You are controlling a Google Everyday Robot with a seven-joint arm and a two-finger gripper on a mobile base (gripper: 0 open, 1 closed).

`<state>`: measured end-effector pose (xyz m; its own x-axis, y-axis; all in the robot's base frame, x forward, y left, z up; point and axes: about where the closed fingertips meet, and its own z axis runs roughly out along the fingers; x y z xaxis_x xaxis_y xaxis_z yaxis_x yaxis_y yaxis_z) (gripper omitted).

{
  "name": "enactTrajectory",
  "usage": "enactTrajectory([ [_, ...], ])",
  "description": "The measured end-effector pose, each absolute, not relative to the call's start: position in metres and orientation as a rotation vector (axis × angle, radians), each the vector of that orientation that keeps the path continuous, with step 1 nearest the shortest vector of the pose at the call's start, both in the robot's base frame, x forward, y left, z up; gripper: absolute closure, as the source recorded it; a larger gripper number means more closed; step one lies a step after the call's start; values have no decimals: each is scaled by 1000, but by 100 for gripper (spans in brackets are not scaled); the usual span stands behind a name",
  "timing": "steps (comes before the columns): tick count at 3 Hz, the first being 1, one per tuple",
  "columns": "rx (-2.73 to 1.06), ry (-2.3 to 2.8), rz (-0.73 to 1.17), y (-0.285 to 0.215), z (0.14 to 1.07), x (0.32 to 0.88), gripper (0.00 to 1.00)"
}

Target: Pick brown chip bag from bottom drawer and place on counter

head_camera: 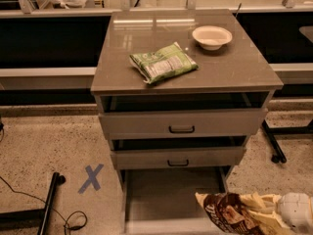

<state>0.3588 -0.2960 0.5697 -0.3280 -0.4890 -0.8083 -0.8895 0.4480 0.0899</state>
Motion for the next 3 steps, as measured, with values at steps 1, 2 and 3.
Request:
enactTrajectory([
  [1,-1352,1973,592,-269,622,369,100],
  [2,-1597,1951,446,-232,692,400,100],
  [3,-1708,1920,331,-213,756,422,100],
])
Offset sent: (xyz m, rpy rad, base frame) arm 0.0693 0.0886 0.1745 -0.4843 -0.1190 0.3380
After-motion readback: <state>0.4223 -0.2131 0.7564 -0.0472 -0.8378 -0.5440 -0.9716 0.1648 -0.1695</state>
